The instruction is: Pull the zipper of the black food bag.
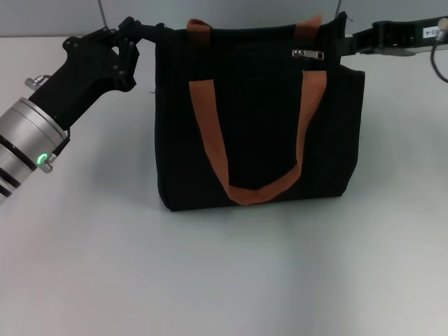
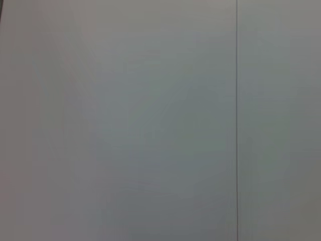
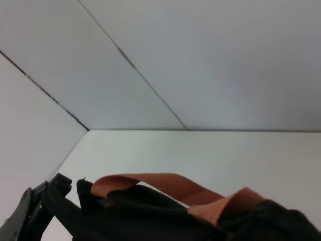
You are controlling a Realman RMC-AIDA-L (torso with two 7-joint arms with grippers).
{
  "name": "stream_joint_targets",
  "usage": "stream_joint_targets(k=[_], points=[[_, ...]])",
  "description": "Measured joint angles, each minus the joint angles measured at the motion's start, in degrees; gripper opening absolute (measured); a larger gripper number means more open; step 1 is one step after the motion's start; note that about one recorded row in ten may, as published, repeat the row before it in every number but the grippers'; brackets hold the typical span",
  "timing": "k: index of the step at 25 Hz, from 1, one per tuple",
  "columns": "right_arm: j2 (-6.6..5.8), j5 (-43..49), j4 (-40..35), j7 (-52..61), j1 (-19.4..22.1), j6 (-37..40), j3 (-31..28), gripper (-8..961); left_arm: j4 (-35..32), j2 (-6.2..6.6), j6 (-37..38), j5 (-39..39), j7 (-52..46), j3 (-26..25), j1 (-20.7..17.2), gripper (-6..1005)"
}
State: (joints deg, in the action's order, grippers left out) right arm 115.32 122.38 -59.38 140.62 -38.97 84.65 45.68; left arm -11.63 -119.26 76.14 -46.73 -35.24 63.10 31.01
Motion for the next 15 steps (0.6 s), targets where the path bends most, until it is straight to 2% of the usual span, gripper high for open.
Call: stream_joint_targets(k=[5, 8, 10, 11, 15], points=[[0.39, -2.9, -0.9, -2.8, 2.0, 0.3, -1.6, -1, 0.0, 0.0, -0.2, 0.0, 0.0, 0.0, 0.1, 92], [0.63, -11.9, 0.4, -8.7, 5.1, 2.6, -4.0, 15, -0.1, 0.0, -0.2, 0.0, -0.2, 0.0, 0.4, 94], [0.64, -14.5, 1.1, -10.6, 5.9, 3.3, -4.4, 30, -0.3, 0.0, -0.1, 0.0, -0.2, 0.0, 0.5, 96], [0.64, -20.7, 3.3, -16.7, 8.1, 5.1, -4.7, 37, -0.9, 0.0, 0.0, 0.0, -0.3, 0.2, 0.5, 96], [0.66, -27.6, 6.8, -25.5, 11.0, 7.7, -4.7, 67, -2.9, 0.15, 0.1, -0.1, -0.8, 0.5, 0.4, 99]])
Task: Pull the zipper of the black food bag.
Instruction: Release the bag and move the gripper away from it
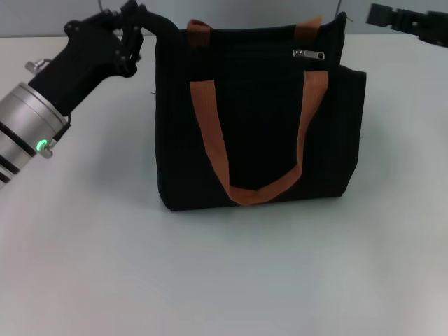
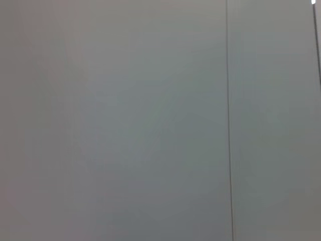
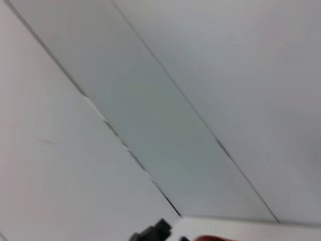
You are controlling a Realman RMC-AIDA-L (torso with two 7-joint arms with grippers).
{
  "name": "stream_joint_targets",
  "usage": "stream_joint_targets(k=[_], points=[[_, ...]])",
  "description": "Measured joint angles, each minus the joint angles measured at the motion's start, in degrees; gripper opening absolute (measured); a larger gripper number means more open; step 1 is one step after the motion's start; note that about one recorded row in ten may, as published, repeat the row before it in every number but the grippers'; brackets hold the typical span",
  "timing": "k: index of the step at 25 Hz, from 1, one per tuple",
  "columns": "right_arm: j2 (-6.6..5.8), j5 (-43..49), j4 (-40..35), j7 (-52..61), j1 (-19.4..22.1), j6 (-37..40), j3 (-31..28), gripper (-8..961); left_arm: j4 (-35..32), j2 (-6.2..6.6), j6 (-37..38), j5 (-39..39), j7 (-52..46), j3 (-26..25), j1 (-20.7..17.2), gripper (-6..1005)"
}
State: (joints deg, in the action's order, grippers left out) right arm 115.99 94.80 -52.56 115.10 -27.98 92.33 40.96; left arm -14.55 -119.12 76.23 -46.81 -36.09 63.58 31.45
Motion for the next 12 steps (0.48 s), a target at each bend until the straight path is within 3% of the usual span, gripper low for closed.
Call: stream_joint_targets(k=[1, 5, 12], points=[[0.04, -4.0, 2.7, -6.6, 1.8, 2.1, 0.0, 75, -1.3, 0.11, 0.1, -0.1, -0.7, 0.0, -0.3, 100], [0.51, -6.9, 5.6, -15.1, 3.9, 4.8, 0.0, 105, -4.5, 0.34, 0.8, -0.3, -4.7, 0.2, -1.6, 140], [2.38, -6.9, 6.4, -24.5, 6.4, 8.4, 0.1, 403, -12.7, 0.55, 7.9, 0.0, -12.2, -0.3, -7.7, 386]])
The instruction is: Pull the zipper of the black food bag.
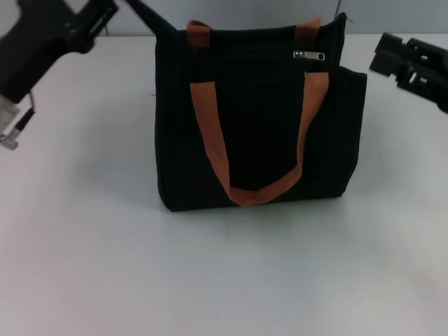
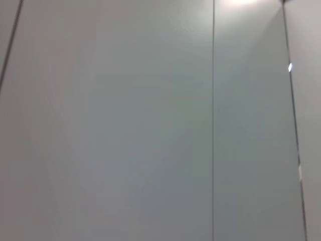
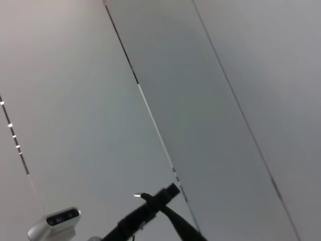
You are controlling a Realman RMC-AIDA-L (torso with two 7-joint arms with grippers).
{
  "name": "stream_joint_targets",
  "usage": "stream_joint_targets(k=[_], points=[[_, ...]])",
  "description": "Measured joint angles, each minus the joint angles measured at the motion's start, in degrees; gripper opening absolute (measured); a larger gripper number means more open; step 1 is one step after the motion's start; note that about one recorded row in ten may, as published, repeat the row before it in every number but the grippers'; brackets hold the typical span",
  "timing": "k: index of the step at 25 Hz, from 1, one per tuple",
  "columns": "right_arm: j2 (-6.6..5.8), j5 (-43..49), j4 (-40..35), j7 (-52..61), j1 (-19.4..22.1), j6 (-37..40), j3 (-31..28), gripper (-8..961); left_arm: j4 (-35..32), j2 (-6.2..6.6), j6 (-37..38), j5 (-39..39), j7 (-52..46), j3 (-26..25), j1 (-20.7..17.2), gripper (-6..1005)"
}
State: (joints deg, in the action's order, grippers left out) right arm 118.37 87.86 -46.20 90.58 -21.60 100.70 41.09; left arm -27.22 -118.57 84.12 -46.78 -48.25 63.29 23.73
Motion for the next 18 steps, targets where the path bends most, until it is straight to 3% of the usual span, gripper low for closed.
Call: stream_joint_targets(k=[4, 7, 9, 10, 11, 13, 17, 18], points=[[0.53, 0.1, 1.5, -5.7, 0.3, 3.8, 0.0, 556, -1.3, 0.21, 6.7, 0.3, -2.1, -4.3, -6.1, 501], [0.61, 0.5, 1.9, -9.6, 0.3, 5.4, 0.6, 561, -1.3, 0.42, 9.6, 0.2, -2.2, -5.6, -8.7, 601], [0.69, 1.2, 3.3, -15.5, 0.2, 6.0, 2.2, 565, -1.8, 1.75, 14.3, -2.4, -3.2, -5.7, -12.5, 685], [0.69, 1.4, 4.4, -17.7, 0.2, 6.1, 2.9, 567, -1.8, 1.75, 14.3, -2.4, -3.2, -5.7, -12.5, 727], [0.69, 1.4, 4.4, -17.7, 0.2, 6.1, 2.9, 569, -1.8, 2.64, 16.4, -4.5, -3.9, -5.5, -13.5, 769], [0.65, 2.4, 5.8, -21.8, 0.1, 6.2, 4.0, 572, -1.5, 3.93, 20.6, -10.3, -4.5, -5.3, -14.7, 769], [0.74, 6.6, 6.4, -28.2, 0.2, 6.3, 6.1, 574, -1.5, 3.93, 20.6, -10.3, -4.5, -5.3, -14.7, 770], [0.74, 7.8, 6.6, -29.8, 0.2, 6.3, 7.1, 574, -1.4, 4.51, 25.0, -17.1, -4.2, -5.3, -15.8, 770]])
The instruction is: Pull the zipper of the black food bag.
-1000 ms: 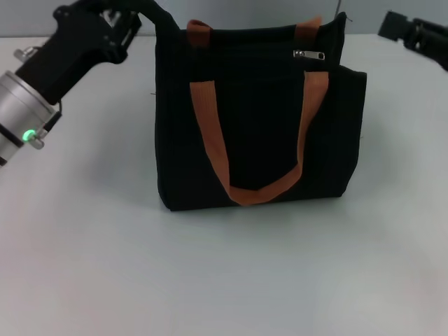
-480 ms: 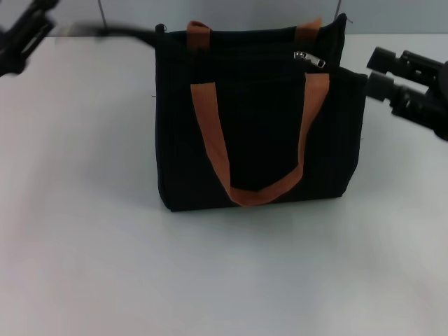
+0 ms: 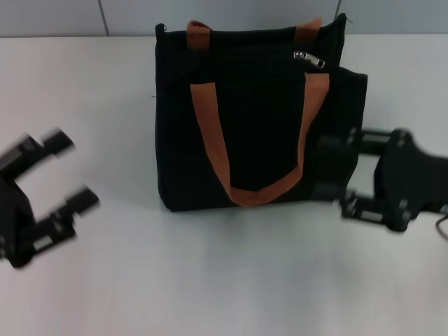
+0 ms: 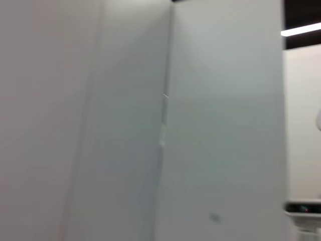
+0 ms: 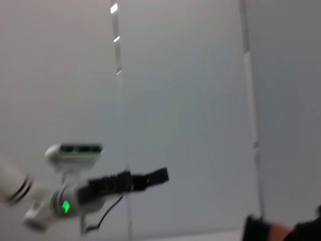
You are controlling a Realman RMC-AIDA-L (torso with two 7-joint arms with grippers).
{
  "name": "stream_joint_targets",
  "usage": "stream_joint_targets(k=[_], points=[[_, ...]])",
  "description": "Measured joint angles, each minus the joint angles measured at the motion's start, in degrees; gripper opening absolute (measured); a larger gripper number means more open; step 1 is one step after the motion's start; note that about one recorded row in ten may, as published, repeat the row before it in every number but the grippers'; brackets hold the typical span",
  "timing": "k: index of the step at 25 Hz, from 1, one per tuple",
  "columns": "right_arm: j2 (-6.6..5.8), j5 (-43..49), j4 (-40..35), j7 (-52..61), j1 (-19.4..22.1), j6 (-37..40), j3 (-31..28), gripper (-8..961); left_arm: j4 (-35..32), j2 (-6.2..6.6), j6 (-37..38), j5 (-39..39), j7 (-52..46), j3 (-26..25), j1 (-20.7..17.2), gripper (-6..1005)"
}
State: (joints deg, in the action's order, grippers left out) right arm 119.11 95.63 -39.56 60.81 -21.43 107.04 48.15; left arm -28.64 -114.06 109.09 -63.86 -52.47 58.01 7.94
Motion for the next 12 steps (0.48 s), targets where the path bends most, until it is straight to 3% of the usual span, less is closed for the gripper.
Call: stream_joint_targets(k=[1, 6, 12], points=[[0.05, 1.9, 0.3, -2.2, -0.2, -0.2, 2.1, 574, -0.3, -0.01, 3.4, -8.1, 0.5, 0.0, -0.5, 770], [0.14, 4.3, 1.5, -3.6, -0.6, -3.4, 8.3, 574, -0.9, -1.12, 0.8, -20.2, 1.3, 0.9, 1.9, 770], [0.29, 4.6, 2.3, -3.3, -0.6, -6.7, 12.8, 574, -1.6, -1.98, -2.3, -26.6, 1.9, 2.8, 4.3, 770]])
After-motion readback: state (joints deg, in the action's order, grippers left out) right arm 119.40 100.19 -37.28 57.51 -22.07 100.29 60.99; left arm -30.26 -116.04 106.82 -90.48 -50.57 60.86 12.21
